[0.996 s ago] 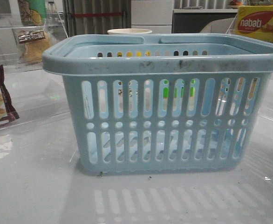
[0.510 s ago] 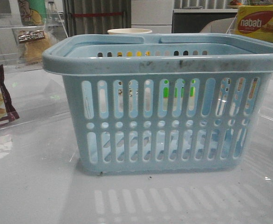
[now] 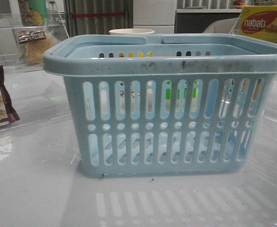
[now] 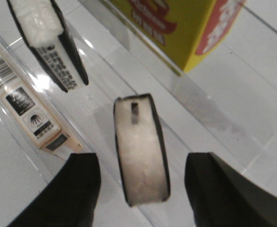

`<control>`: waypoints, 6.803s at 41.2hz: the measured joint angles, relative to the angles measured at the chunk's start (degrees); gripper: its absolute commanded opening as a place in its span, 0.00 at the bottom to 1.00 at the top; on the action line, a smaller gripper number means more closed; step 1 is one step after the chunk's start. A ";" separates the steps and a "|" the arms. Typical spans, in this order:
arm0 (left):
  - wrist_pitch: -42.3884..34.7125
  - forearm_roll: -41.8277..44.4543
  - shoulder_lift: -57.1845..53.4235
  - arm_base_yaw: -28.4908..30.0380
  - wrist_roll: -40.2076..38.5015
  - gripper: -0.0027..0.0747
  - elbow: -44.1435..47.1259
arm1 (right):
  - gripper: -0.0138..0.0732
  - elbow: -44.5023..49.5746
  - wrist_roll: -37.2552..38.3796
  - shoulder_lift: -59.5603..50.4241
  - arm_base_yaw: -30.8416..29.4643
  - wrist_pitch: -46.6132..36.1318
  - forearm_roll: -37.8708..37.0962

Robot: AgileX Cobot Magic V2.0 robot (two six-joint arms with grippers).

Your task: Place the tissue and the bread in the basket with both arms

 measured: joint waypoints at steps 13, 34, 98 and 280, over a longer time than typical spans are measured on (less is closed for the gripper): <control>0.00 0.00 0.00 0.00 0.00 0.62 0.00 | 0.37 -0.72 0.00 1.04 0.00 -1.19 0.00; 0.00 0.00 0.00 0.00 0.00 0.62 0.00 | 0.36 -0.72 0.10 -16.45 7.59 5.81 2.80; -0.03 0.00 0.00 0.00 0.00 0.62 0.00 | 0.76 32.60 -7.83 -53.31 38.84 12.96 5.04; 14.70 -14.59 69.84 -15.45 24.55 0.20 -55.40 | 0.76 43.77 -7.92 -71.68 38.84 19.10 5.04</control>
